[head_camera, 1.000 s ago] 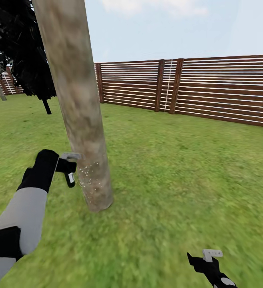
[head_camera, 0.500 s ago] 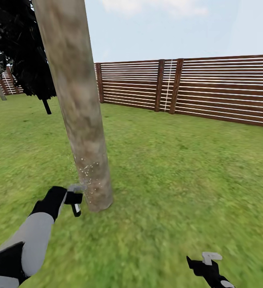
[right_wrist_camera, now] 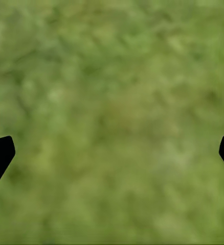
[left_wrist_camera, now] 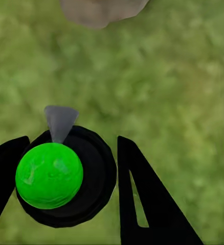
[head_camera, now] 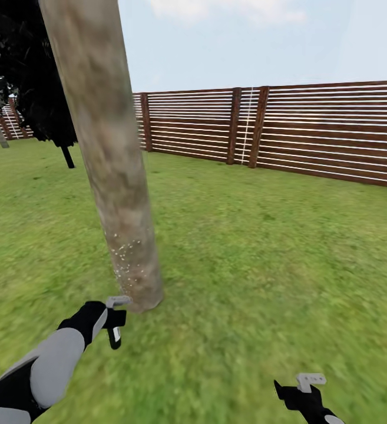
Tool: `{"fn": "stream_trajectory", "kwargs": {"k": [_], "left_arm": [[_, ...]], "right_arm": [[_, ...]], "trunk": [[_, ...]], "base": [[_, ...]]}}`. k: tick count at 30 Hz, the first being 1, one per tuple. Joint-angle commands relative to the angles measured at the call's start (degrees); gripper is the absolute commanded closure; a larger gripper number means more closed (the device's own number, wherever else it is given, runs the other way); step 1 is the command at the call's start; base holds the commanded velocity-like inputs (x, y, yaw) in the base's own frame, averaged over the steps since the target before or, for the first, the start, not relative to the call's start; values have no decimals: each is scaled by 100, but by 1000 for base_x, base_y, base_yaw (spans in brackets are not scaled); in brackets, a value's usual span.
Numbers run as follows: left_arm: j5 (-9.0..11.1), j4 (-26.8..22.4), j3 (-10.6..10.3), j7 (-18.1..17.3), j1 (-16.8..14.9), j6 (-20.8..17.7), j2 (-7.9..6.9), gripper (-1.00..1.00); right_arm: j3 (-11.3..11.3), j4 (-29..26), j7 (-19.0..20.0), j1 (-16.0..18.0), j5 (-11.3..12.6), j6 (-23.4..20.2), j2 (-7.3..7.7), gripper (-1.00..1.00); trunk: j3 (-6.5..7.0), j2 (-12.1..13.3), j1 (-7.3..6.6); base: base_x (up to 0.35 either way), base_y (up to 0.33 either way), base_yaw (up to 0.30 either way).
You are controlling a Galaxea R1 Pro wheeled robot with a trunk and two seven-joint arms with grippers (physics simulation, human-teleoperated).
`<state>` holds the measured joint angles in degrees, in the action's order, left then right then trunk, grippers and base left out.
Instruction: In the garden, pick up the pesticide atomizer on the floor and spray pesticide onto both trees until each tree trunk is fully covered.
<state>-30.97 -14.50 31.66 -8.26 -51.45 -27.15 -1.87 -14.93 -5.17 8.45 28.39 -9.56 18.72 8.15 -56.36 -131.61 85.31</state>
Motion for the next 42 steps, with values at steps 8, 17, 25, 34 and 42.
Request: {"fn": "stream_trajectory", "kwargs": {"k": [8,17,25,34,42], "left_arm": [[-15,-6,7,0,13,-4,74,100],[-23,-9,16,9,17,-1,71,100],[-60,-9,-36,265,71,-10,52,100],[-75,-9,-34,299,92,-4,63,100],[-67,-23,-20,299,92,-1,65,100]], "right_arm": [[-1,-5,-9,-96,7,9,-23,-100],[-1,-2,-10,-97,7,9,-24,-100],[-1,-2,-10,-97,7,9,-22,-100],[-1,-2,-10,-97,7,18,-18,-100],[0,-2,-10,-97,7,18,-18,-100]], "trunk": [[-3,0,0],[-37,0,0],[-69,0,0],[-77,0,0],[-77,0,0]], "base": [[23,-272,19],[136,-271,231],[157,-265,244],[164,-261,86],[41,-236,269]]}}
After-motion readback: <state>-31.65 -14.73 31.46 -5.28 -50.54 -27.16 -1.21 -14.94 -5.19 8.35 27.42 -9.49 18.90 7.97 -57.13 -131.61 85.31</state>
